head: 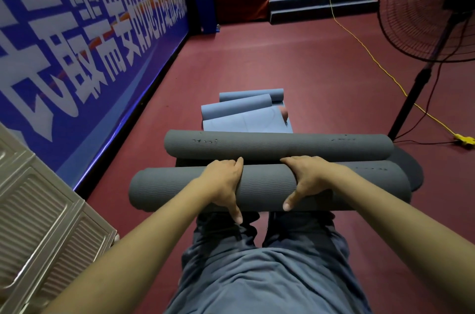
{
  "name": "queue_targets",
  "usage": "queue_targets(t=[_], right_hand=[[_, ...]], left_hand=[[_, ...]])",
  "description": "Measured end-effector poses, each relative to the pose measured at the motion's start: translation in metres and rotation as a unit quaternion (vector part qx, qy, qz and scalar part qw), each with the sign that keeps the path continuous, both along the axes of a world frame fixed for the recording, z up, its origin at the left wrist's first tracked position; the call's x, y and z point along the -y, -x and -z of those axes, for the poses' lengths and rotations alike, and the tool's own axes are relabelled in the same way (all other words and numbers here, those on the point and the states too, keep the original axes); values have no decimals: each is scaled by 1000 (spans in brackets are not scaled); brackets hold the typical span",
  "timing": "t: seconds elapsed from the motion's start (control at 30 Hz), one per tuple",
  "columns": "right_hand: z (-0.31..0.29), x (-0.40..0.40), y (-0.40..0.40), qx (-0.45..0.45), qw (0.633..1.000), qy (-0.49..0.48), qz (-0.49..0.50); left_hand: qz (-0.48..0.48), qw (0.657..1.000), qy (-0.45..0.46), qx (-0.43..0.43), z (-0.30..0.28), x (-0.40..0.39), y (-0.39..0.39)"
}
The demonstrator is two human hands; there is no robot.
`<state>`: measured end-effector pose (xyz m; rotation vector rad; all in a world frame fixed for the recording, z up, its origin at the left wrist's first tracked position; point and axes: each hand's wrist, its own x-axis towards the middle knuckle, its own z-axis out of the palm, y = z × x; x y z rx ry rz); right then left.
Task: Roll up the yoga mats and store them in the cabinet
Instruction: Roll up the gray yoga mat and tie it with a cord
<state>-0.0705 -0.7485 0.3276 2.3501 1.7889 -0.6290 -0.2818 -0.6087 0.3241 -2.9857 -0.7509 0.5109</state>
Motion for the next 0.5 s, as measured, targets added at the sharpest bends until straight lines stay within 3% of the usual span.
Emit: queue_targets(t=[0.27,0.5], right_hand=[[2,-4,-4,-45,999,7,19],[-7,-12,-9,-141,983,115,33]], left_hand=[[38,999,-27,16,0,-7,-1],[-3,993,117,-35,-23,-4,-2]])
